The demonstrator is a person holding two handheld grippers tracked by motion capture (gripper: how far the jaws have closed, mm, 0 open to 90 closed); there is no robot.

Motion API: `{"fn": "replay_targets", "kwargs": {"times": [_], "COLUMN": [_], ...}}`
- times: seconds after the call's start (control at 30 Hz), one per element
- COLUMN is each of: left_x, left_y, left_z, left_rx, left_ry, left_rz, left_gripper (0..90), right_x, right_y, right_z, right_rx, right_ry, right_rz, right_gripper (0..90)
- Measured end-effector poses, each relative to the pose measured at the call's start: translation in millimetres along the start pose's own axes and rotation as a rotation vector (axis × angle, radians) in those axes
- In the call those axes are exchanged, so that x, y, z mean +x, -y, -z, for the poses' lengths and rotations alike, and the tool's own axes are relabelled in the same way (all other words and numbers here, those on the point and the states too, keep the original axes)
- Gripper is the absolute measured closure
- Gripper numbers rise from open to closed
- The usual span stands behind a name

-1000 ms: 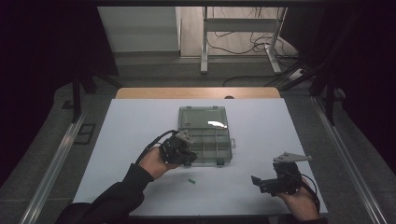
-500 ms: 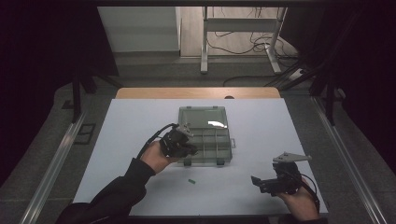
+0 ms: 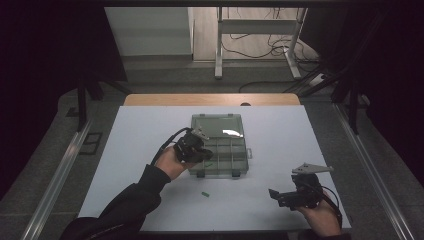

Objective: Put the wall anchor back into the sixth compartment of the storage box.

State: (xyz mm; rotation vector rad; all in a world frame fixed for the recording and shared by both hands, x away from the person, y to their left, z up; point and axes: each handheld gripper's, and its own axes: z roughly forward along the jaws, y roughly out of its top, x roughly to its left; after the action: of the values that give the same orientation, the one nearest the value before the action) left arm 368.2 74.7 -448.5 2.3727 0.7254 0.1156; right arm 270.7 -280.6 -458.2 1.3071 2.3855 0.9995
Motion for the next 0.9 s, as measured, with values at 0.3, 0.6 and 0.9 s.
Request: {"fn": "replay_targets", "kwargs": {"times": [0.3, 0.6, 0.9], "left_x": [6.8, 9.3, 11.9], "left_y": [-0.4, -0.7, 2.8], "left_z": [-8.0, -18.8, -30.3], "left_rx": [-0.015, -0.008, -0.007], "left_ry": [-0.001, -0.004, -0.013], "left_rz": [0.032, 0.03, 0.049], "left_gripper": [84.1, 84.0, 83.7], "right_x": [-0.1, -0.3, -0.3], "right_y": [-0.1, -0.1, -0.1], "right_z": [-0.2, -0.6, -0.9], "right_rx": [0.004, 0.007, 0.008], "right_ry": [-0.003, -0.004, -0.004], "right_rz": [0.001, 0.0, -0.001], "right_gripper": [0.0, 0.1, 0.3]}}
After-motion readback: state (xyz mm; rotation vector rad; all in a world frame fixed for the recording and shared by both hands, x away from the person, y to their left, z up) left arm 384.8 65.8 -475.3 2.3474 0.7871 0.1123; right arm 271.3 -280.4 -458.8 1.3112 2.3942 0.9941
